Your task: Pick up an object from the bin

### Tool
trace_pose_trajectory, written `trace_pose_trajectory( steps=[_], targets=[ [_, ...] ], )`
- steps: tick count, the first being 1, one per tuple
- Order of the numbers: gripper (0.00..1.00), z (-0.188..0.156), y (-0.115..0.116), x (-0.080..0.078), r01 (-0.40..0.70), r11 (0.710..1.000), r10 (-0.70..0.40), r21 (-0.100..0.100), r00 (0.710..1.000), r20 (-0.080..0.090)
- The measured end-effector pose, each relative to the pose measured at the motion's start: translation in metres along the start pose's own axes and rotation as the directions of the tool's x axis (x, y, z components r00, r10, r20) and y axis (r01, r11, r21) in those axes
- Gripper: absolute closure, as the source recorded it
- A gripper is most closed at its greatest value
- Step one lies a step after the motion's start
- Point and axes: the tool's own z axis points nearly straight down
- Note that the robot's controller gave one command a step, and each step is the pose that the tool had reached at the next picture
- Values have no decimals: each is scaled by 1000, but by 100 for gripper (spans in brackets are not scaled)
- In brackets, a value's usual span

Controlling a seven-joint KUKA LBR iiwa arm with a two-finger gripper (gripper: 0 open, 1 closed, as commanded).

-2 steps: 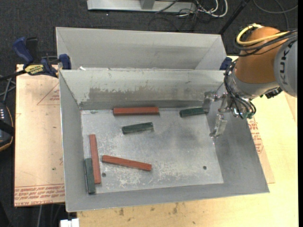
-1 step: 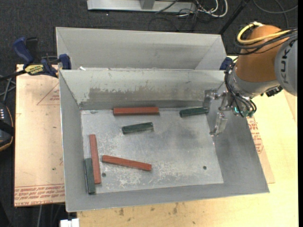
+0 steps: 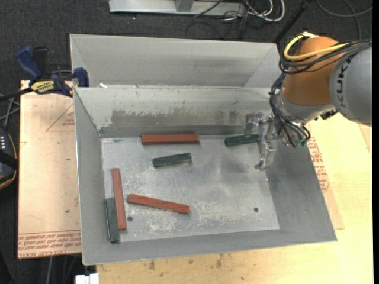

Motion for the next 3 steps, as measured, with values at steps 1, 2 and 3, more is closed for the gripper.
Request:
trace_pose_trajectory(
  steps=[1, 2, 3],
  targets=[
    [0, 47, 0, -6, 103, 995, -103, -4, 995, -7],
    [100, 51, 26, -23, 133, 991, -133, -1, 991, 3],
    [100, 51, 26, -23, 133, 991, -133, -1, 991, 3]
  ],
)
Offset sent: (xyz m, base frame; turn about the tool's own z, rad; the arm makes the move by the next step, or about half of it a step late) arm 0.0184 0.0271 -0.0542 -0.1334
